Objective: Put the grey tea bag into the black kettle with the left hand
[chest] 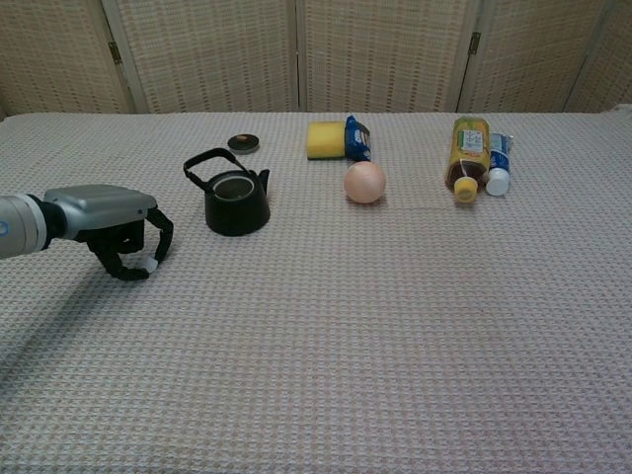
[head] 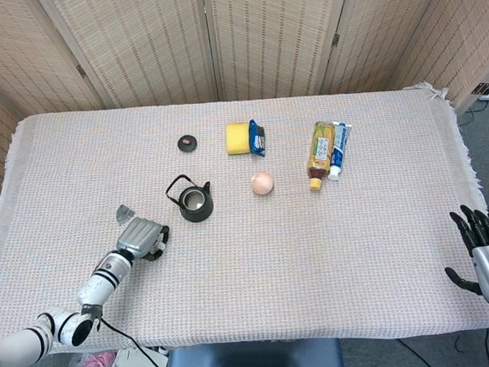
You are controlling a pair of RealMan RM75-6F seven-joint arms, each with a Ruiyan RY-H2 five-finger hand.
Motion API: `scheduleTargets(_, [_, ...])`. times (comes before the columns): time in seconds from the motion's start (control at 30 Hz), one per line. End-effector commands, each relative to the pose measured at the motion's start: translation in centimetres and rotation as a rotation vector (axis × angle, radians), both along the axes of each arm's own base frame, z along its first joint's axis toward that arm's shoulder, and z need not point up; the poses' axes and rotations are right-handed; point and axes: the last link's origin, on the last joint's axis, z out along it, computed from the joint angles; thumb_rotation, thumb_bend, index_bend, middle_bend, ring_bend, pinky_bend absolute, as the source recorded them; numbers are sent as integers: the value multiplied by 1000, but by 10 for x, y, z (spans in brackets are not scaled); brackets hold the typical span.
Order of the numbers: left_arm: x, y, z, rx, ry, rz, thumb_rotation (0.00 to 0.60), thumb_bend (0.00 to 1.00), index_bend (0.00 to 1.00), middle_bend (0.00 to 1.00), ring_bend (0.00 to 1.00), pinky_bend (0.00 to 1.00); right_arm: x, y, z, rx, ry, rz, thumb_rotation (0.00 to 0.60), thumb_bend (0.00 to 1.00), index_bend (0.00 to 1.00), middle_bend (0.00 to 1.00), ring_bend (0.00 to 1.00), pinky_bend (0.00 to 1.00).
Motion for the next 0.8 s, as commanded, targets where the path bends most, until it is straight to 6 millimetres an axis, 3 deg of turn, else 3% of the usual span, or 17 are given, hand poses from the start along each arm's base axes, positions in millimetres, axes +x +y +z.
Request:
scheduleTargets(0.03, [0,0,0,2,-5,0,600,358,548,1000,1000,1000,0,-1,-1,2,1,0,600,139,0,0,0,0])
scheduleTargets(0.8, [-10,6,2,22,-25,18,600,366,632,1000,1000,1000,0,-3,-4,12,12,-6,600,139,0,0,0,0])
